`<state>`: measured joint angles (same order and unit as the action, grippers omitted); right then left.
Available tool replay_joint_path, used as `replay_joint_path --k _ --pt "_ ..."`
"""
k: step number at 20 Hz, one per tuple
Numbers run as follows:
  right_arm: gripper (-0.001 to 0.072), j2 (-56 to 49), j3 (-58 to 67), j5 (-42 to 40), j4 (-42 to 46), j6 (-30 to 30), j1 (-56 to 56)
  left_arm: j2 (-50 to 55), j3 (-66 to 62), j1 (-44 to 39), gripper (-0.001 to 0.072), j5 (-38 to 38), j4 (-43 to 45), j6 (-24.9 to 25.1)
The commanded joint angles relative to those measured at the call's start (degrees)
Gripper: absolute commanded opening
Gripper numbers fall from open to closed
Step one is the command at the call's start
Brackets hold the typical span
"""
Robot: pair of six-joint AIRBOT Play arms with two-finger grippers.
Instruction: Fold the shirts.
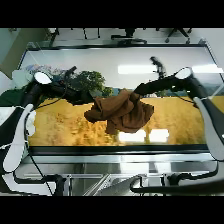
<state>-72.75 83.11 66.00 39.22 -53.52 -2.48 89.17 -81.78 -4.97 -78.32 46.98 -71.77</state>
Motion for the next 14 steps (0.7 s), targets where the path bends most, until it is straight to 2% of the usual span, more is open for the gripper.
replay_joint_path --k 1,4,7,10,14 --pt "0.0411 5.46 -0.63 6.08 2.47 -9.09 5.27 -1.40 -0.70 5.90 0.0611 -6.71 0.04 -1.40" --pt "0.0411 11.39 -8.37 8.48 7.89 -14.91 6.56 -7.19 11.26 8.04 0.0611 -5.09 0.04 0.46" --pt "0.0412 17.88 -22.05 7.34 7.19 -17.33 5.07 -11.43 24.96 7.80 0.0611 0.72 -0.04 3.19" --pt "0.0412 21.97 -34.56 1.42 4.46 -18.53 2.19 -11.98 33.68 6.10 0.0611 10.08 -0.20 3.89" --pt "0.0412 20.52 -43.34 -8.48 0.61 -18.51 -1.86 -8.61 35.52 2.16 0.0611 18.75 -3.76 5.35"
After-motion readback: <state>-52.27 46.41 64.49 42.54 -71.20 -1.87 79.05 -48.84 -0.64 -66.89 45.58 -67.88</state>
